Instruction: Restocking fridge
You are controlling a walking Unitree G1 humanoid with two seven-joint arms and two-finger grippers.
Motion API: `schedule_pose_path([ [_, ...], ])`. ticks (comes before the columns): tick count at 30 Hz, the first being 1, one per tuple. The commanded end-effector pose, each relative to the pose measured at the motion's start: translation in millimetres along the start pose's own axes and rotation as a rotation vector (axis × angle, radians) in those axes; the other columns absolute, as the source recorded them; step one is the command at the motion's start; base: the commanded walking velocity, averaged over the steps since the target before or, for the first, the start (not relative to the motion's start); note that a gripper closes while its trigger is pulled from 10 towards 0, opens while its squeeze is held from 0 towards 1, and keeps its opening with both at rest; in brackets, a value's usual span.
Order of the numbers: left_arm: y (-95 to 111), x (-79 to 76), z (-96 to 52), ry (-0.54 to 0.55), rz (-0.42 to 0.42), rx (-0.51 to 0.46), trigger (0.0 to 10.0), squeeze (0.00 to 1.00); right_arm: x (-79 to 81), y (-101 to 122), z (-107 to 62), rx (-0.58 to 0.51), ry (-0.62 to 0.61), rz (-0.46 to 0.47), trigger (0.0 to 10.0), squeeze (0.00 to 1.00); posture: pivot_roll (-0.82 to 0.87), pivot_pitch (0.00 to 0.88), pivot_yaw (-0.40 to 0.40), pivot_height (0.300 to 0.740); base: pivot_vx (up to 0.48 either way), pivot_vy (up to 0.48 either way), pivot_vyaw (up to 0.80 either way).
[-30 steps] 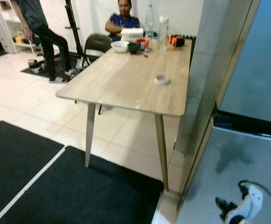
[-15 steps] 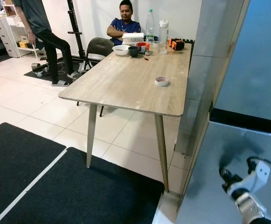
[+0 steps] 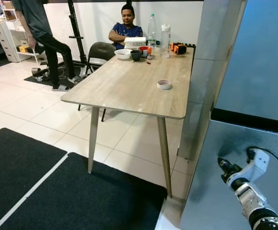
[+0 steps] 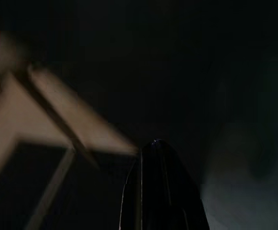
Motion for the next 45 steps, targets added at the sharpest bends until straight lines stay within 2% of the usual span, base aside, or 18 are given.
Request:
schedule_pose_path([
  [1,-5,-2.4,-0.5,-0.003,-0.01,0.009,10.0,0.0,-11.6,-35,-13.5,0.138,-0.06,-0.035,10.0,0.0,-0.06,0.0,-0.015,0.74,0.0,0.0,0.0],
  [4,-5,-2.8,-0.4,-0.004,-0.01,0.01,10.0,0.0,-16.8,-43,-18.7,0.168,-0.086,-0.038,10.0,0.0,-0.06,0.0,-0.015,0.74,0.0,0.0,0.0],
  [6,-5,-3.7,-0.2,-0.006,-0.01,0.01,10.0,0.0,-32.1,-65,-35.4,0.247,-0.162,-0.04,10.0,0.0,-0.06,0.0,-0.015,0.74,0.0,0.0,0.0],
  [9,-4,-4.9,0.2,-0.009,-0.008,0.009,10.0,0.0,-46.9,-93,-58.6,0.362,-0.229,-0.069,10.0,0.0,-0.07,0.0,-0.014,0.74,0.0,0.0,0.0],
  [11,-4,-5.3,0.3,-0.01,-0.008,0.008,10.0,0.0,-49.3,-99,-63.6,0.387,-0.24,-0.075,10.0,0.0,-0.07,0.0,-0.014,0.74,0.0,0.0,0.0],
  [13,-4,-5.7,0.5,-0.011,-0.005,0.007,10.0,0.0,-57.1,-123,-84.2,0.472,-0.287,-0.068,10.0,0.0,-0.07,0.0,-0.013,0.74,0.0,0.0,0.0],
  [15,-4,-5.7,0.5,-0.011,-0.005,0.007,10.0,0.0,-57.1,-123,-84.2,0.472,-0.287,-0.068,10.0,0.0,-0.07,0.0,-0.013,0.74,0.0,0.0,0.0],
  [16,-3,-6.0,0.6,-0.013,-0.003,0.006,10.0,0.0,-64.0,-148,-109.5,0.567,-0.337,-0.07,10.0,0.0,-0.07,0.0,-0.012,0.74,0.0,0.0,0.0],
  [17,-3,-6.0,0.6,-0.013,-0.003,0.006,10.0,0.0,-64.0,-148,-109.5,0.567,-0.337,-0.07,10.0,0.0,-0.07,0.0,-0.012,0.74,0.0,0.0,0.0],
  [20,-3,-5.3,0.4,-0.013,-0.001,0.007,10.0,0.0,-67.5,-165,-128.6,0.627,-0.367,-0.073,10.0,0.0,-0.07,0.0,-0.006,0.74,0.0,0.0,0.0],
  [27,-4,-1.8,-0.4,-0.01,0.007,0.01,10.0,0.0,-72.1,-161,-129.2,0.618,-0.381,-0.123,10.0,0.0,-0.08,0.0,0.003,0.74,0.0,0.0,0.0],
  [29,-2,-1.1,-0.4,-0.008,0.007,0.007,10.0,0.0,-74.6,-160,-130.0,0.652,-0.385,-0.173,10.0,0.0,-0.08,0.0,0.001,0.74,0.0,0.0,0.0],
  [31,-2,-1.1,-0.4,-0.008,0.007,0.007,10.0,0.0,-74.6,-160,-130.0,0.652,-0.385,-0.173,10.0,0.0,-0.08,0.0,0.001,0.74,0.0,0.0,0.0],
  [32,-2,-2.0,0.0,-0.009,0.006,0.004,10.0,0.0,-76.1,-161,-131.3,0.693,-0.385,-0.218,10.0,0.0,-0.08,0.0,0.001,0.74,0.0,0.0,0.0],
  [43,-4,-5.8,0.3,-0.017,-0.002,0.004,10.0,0.0,-76.4,-167,-137.5,0.762,-0.375,-0.24,10.0,0.0,-0.07,0.0,-0.007,0.74,0.0,0.0,0.0],
  [45,-4,-4.2,-0.2,-0.014,-0.003,0.002,10.0,0.0,-72.4,-170,-137.5,0.775,-0.334,-0.228,10.0,0.0,-0.08,0.0,-0.009,0.74,0.0,0.0,0.0],
])
Point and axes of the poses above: a point about 5 cm out from each wrist's last joint towards the gripper, its own z axis pointing out of the wrist towards the gripper, its own y axis along the axis of the wrist's last joint, x = y × z, the point moved 2 cm from there along z, pointing out of the wrist towards the gripper, and after that the axes turned 1 degree about z, right-handed, at the moved point
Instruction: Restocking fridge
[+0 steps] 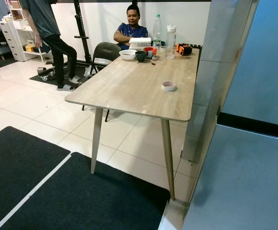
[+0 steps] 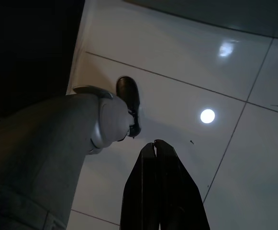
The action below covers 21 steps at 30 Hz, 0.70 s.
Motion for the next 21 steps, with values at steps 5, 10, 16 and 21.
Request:
schedule_pose_path([
  [5,-2.0,0.8,-0.8,0.0,-0.004,0.001,10.0,0.0,-0.1,-5.9,-0.3,0.037,0.0,-0.051,10.0,0.0,-0.07,0.0,-0.011,0.74,0.0,0.0,0.0],
  [10,-1.7,0.6,-0.7,-0.001,-0.006,-0.002,10.0,0.0,-1.0,-9.5,-0.5,0.064,-0.012,-0.05,10.0,0.0,-0.07,0.0,-0.012,0.74,0.0,0.0,0.0],
  [16,-1.1,-0.6,-0.4,-0.005,-0.01,-0.006,10.0,0.0,-1.9,-7.8,-0.6,0.064,-0.012,-0.055,10.0,0.0,-0.07,0.0,-0.012,0.74,0.0,0.0,0.0],
  [21,-0.8,-0.9,-0.3,-0.005,-0.01,-0.008,10.0,0.0,-2.6,-4.8,-0.7,0.052,-0.009,-0.062,10.0,0.0,-0.07,0.0,-0.014,0.74,0.0,0.0,0.0],
])
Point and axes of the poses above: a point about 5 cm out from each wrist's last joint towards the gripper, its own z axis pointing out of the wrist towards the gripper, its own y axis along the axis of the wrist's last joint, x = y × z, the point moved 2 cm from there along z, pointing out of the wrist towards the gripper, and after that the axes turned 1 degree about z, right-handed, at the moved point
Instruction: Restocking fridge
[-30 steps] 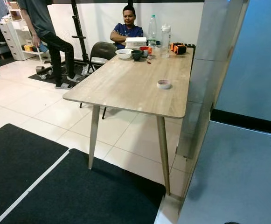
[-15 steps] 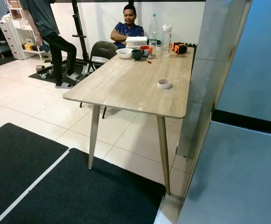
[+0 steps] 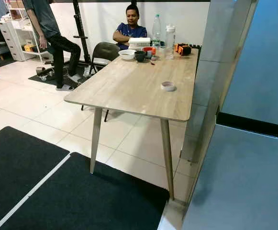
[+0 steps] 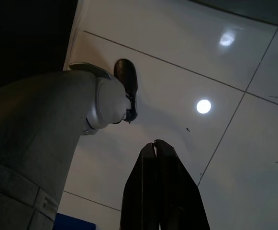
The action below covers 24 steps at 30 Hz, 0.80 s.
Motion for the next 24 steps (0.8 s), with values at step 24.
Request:
schedule_pose_path([
  [24,-0.6,-1.1,0.0,-0.001,-0.007,-0.004,10.0,0.0,-1.1,5.7,0.6,-0.009,-0.048,-0.178,10.0,0.0,-0.07,0.0,-0.009,0.74,0.0,0.0,0.0],
])
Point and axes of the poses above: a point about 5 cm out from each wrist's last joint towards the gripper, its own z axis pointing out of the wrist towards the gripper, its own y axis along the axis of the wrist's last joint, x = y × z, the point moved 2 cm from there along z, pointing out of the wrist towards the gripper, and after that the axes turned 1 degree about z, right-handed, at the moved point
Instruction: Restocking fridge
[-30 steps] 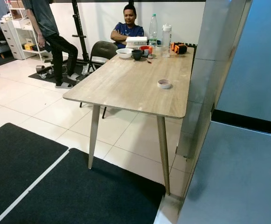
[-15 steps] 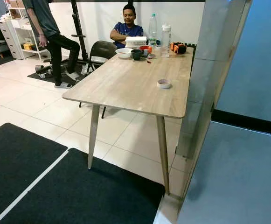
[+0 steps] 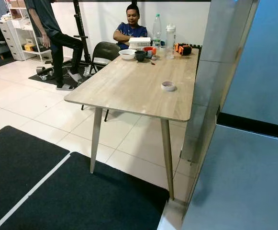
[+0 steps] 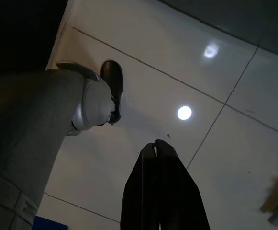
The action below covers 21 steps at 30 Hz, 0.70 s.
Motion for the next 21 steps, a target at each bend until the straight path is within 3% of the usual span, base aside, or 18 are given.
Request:
schedule_pose_path([
  [1,-0.8,-1.1,0.0,0.0,-0.006,-0.003,10.0,0.0,0.0,-0.7,-0.1,0.001,0.0,-0.031,10.0,0.0,-0.07,0.0,-0.009,0.74,0.0,0.0,0.0],
  [4,-0.8,-0.7,0.0,0.0,-0.004,-0.001,10.0,0.0,2.8,-2.8,0.1,0.009,0.019,-0.059,10.0,0.0,-0.08,0.0,-0.008,0.74,0.0,0.0,0.0],
  [11,0.9,-1.7,0.6,-0.004,0.002,-0.002,10.0,0.0,5.6,-6.1,0.3,0.012,0.033,-0.008,10.0,0.0,-0.07,0.0,-0.005,0.74,0.0,0.0,0.78],
  [21,1.1,-0.6,0.4,-0.003,0.003,0.0,10.0,0.0,7.6,-6.9,0.6,0.017,0.044,-0.012,10.0,0.0,-0.07,0.0,-0.001,0.74,0.0,0.0,0.77],
])
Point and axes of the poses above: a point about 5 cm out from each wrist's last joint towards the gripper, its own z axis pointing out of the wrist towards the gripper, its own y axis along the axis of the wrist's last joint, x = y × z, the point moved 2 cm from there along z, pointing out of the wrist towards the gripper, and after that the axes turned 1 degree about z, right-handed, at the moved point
